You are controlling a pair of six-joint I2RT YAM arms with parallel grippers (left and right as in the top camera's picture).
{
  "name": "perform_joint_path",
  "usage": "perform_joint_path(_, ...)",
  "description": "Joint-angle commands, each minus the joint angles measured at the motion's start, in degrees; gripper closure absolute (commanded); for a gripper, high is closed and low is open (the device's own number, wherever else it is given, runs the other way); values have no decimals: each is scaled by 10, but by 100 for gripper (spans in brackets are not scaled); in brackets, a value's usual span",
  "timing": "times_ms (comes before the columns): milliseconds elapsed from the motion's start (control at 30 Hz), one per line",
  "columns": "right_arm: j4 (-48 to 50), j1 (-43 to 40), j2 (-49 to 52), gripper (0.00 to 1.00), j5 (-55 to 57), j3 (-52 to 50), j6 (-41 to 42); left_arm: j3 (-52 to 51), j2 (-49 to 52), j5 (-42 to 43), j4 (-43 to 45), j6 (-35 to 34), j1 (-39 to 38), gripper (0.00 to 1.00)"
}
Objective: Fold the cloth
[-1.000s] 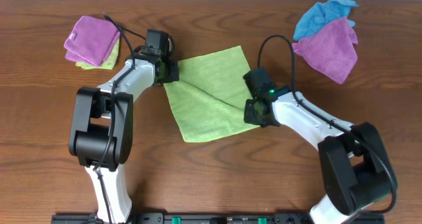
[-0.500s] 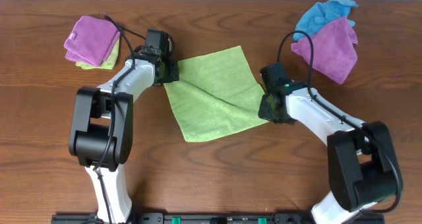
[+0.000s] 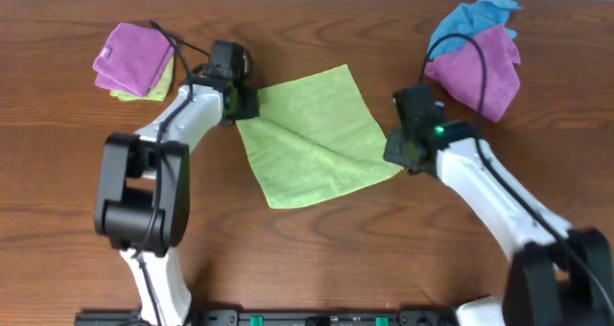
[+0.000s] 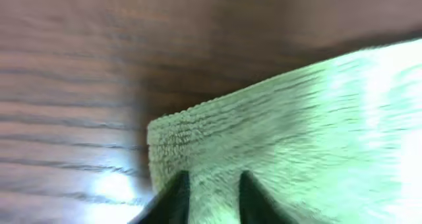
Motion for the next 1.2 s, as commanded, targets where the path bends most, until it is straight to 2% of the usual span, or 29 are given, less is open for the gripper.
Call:
perform_joint_path(0,-1,-5,-25,99,5,-3,-37,16,-87,16,-4,-6,-1,51)
perform_joint_path(33,0,-5,-26,99,0,-3,-45,16,-102,29,-10,-6,-1,46)
perform_joint_path(133,2,-5,-24,99,-23,-3,-69,16,-151,81,-70,-6,-1,46)
perform_joint_path(233,15,-5,-22,99,-49,-3,-96,16,-176,129,-166,-5,-1,55)
perform_joint_path(333,17,-5,-20,99,-55,-3,-103,6,-179,155,-271,24,-2,64)
perform_joint_path(567,23,-5,-20,99,-82,-3,-134,-76,-233,197,-280,35,-2,64)
perform_joint_path(667,37,-5,-20,99,-101,-3,-165,-141,-299,198,-247,21,-2,67)
perform_joint_path(867,50,-12,-18,99,-113,-3,-167,-331,-441,196,-95,-56,-2,57)
perform_joint_path(967,51,-16,-18,99,-127,-3,-167,-419,-461,230,-3,-104,-2,55)
perform_joint_path(1167,42,-17,-18,99,-128,-3,-169,-524,-460,262,144,-157,-2,54)
